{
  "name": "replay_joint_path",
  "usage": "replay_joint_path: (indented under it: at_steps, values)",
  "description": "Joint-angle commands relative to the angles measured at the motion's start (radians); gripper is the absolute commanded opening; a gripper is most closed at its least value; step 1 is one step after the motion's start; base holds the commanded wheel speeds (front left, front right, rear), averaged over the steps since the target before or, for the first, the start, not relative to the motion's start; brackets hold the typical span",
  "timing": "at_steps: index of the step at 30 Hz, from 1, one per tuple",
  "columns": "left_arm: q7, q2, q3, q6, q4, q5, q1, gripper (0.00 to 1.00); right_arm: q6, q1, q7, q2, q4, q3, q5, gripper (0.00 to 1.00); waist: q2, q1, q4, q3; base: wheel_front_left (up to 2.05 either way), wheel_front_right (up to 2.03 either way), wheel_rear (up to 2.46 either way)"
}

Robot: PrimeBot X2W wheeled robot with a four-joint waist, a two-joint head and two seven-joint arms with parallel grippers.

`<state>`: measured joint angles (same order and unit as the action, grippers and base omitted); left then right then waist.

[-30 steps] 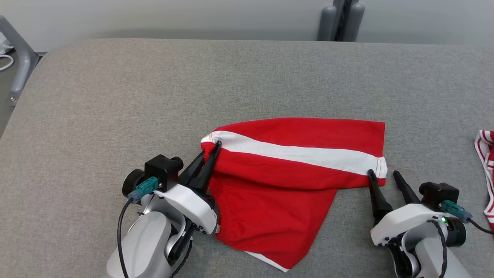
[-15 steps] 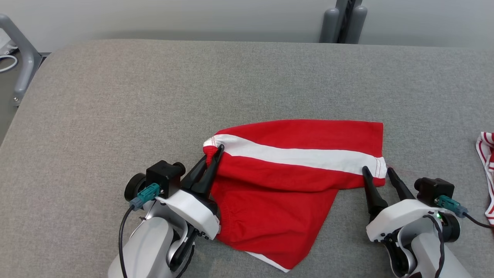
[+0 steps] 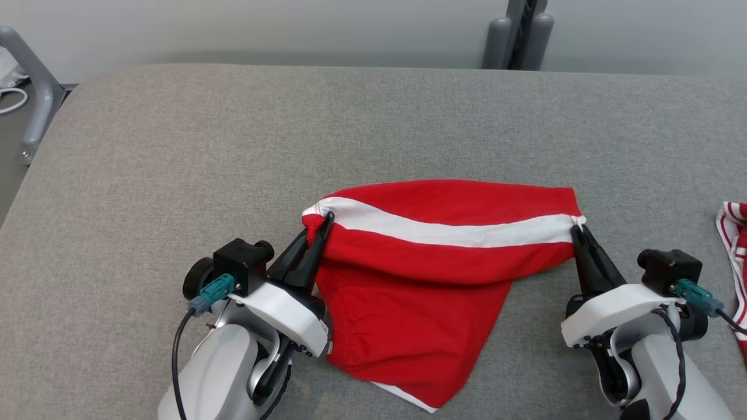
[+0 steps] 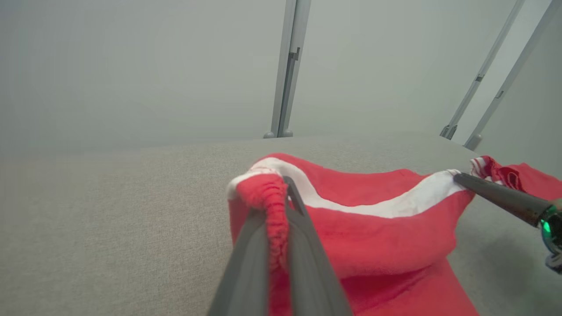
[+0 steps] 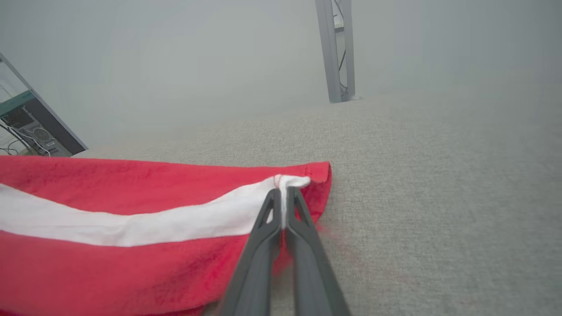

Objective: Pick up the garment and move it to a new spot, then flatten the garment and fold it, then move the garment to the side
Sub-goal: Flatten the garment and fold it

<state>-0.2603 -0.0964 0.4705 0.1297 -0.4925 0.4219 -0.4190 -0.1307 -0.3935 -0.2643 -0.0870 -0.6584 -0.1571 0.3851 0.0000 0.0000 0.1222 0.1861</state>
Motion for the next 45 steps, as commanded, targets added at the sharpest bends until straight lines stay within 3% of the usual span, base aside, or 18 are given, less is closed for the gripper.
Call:
replay_joint_path:
  at_steps: [1, 15, 23, 29, 37, 45]
  values:
    - [-0.005, -0.006, -0.008, 0.002, 0.011, -0.005, -0.001, 0.00, 0.000, 0.013, -0.001, -0.007, 0.021, 0.006, -0.007, 0.00, 0.0000, 0.0000, -0.004, -0.010, 0.00, 0.00, 0.00]
    - [-0.005, -0.046, -0.045, 0.001, 0.100, -0.106, -0.033, 0.00, 0.000, -0.037, -0.001, -0.097, 0.280, -0.036, -0.058, 0.00, 0.0000, 0.0000, -0.064, -0.139, 0.00, 0.00, 0.00]
    - [-0.004, -0.051, -0.103, 0.001, 0.148, -0.117, -0.104, 0.00, 0.000, -0.119, -0.001, -0.133, 0.318, -0.022, -0.057, 0.00, 0.0000, 0.0000, -0.088, -0.176, 0.00, 0.00, 0.00]
    - [-0.004, -0.020, -0.204, 0.000, 0.175, -0.074, -0.110, 0.00, 0.000, -0.144, -0.001, -0.096, 0.307, 0.038, -0.050, 0.00, 0.0000, 0.0000, -0.100, -0.183, 0.00, 0.00, 0.00]
    - [-0.004, -0.006, -0.240, 0.001, 0.191, -0.072, -0.102, 0.00, 0.000, -0.139, -0.001, -0.050, 0.320, 0.052, -0.069, 0.00, 0.0000, 0.0000, -0.107, -0.170, 0.00, 0.00, 0.00]
    - [-0.005, -0.053, -0.207, 0.001, 0.207, -0.098, -0.190, 0.00, 0.000, -0.245, -0.001, -0.058, 0.313, 0.021, -0.079, 0.00, 0.0000, 0.0000, -0.121, -0.087, 0.00, 0.00, 0.00]
